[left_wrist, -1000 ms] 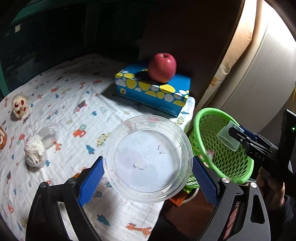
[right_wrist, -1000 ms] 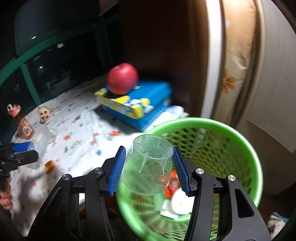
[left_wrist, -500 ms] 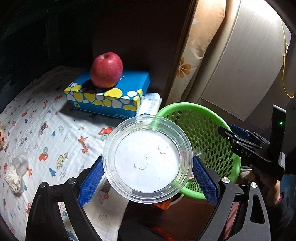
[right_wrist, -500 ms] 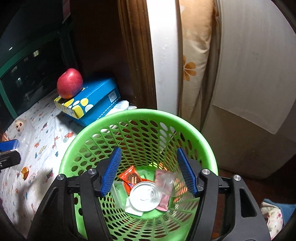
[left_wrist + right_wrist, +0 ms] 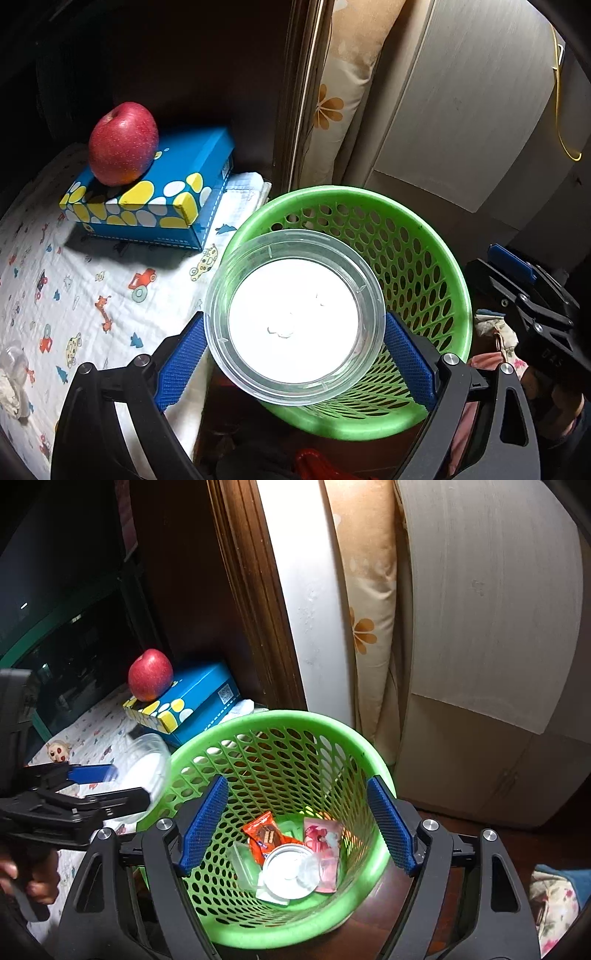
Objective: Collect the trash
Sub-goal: 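Release the clear lid into the basket with the left gripper and return to the table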
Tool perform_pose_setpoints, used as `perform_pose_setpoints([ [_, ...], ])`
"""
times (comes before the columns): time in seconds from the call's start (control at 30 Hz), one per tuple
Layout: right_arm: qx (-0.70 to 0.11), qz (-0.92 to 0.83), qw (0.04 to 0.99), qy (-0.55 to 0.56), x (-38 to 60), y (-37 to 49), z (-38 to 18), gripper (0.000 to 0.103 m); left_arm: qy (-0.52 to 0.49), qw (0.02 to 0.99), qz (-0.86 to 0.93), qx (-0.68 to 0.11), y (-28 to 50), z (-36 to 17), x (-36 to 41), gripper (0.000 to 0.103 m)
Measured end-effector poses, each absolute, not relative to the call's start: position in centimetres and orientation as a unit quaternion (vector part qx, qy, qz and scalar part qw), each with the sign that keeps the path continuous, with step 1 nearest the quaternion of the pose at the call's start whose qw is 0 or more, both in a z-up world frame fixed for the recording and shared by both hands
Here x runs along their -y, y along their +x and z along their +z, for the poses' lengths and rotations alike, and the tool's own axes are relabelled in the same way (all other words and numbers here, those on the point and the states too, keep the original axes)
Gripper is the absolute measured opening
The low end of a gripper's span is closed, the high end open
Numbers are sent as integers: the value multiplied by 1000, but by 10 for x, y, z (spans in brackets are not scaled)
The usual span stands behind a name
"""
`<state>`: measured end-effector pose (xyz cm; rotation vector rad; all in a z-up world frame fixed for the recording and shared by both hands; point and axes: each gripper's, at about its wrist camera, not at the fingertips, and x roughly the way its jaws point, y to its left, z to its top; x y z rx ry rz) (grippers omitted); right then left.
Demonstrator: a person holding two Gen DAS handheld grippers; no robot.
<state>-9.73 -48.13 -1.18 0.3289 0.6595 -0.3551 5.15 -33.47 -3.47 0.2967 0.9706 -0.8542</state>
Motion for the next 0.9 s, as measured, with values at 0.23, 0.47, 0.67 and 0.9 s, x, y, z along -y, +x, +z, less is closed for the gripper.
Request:
perform_pose_setpoints([
  [0.23,-313,-169,919,170,478,-110,-11,80,117,782,-410,-454,48,-38,339,93],
  [0.47,-311,-152,922,173,462,-111,-8,82,97,792,-394,-456,54,-35,310,93],
  [0.67,-313,-114,928,168,433,-102,-6,84,82,815,-347,-457,62,-35,256,93],
  [0.9,-325,-63,932,150,389,-77,-8,86,59,845,-273,-457,82,-37,181,93],
])
